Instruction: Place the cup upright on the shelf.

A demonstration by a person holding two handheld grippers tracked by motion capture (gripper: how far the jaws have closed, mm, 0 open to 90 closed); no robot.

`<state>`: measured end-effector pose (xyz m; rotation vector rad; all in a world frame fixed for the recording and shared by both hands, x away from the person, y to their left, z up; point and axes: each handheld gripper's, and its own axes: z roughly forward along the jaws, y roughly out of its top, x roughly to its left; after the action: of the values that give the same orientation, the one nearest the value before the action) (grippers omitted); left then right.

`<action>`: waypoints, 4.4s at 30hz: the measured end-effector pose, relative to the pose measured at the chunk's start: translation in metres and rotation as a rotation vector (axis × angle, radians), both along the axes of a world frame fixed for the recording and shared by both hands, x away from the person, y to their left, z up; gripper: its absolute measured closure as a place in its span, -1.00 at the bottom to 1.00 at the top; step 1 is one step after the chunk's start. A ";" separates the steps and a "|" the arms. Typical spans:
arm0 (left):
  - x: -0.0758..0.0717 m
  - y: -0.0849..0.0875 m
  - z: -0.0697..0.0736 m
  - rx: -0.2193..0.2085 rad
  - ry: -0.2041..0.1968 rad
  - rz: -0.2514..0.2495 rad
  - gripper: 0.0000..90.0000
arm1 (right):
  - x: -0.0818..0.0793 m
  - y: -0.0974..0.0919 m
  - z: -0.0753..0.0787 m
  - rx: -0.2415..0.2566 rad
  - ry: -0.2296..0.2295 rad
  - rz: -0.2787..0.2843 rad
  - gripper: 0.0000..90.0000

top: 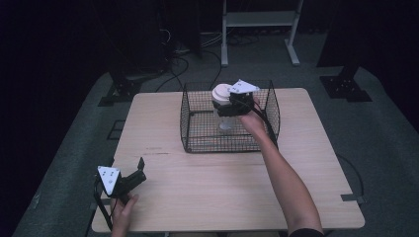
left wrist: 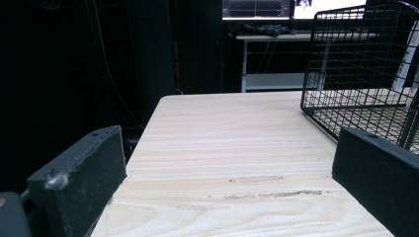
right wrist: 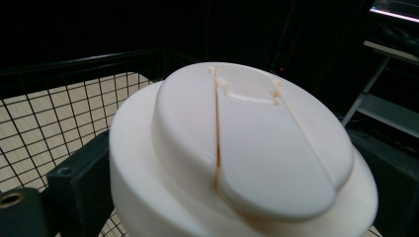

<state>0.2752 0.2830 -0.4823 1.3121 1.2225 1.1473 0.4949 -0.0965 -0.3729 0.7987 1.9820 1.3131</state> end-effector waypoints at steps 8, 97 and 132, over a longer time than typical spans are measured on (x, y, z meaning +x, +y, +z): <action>0.000 0.000 0.000 0.000 -0.002 -0.001 -1.00 | 0.001 0.001 -0.008 -0.023 0.015 0.010 -0.91; 0.001 -0.001 0.000 0.009 0.000 0.000 -1.00 | -0.018 -0.012 0.016 0.040 -0.052 -0.007 -0.95; 0.000 -0.002 0.000 0.016 -0.002 0.003 -1.00 | -0.072 -0.043 0.049 0.037 -0.097 0.019 -0.95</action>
<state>0.2754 0.2808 -0.4824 1.3209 1.2161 1.1621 0.4230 -0.1391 -0.3241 0.7213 1.8989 1.3775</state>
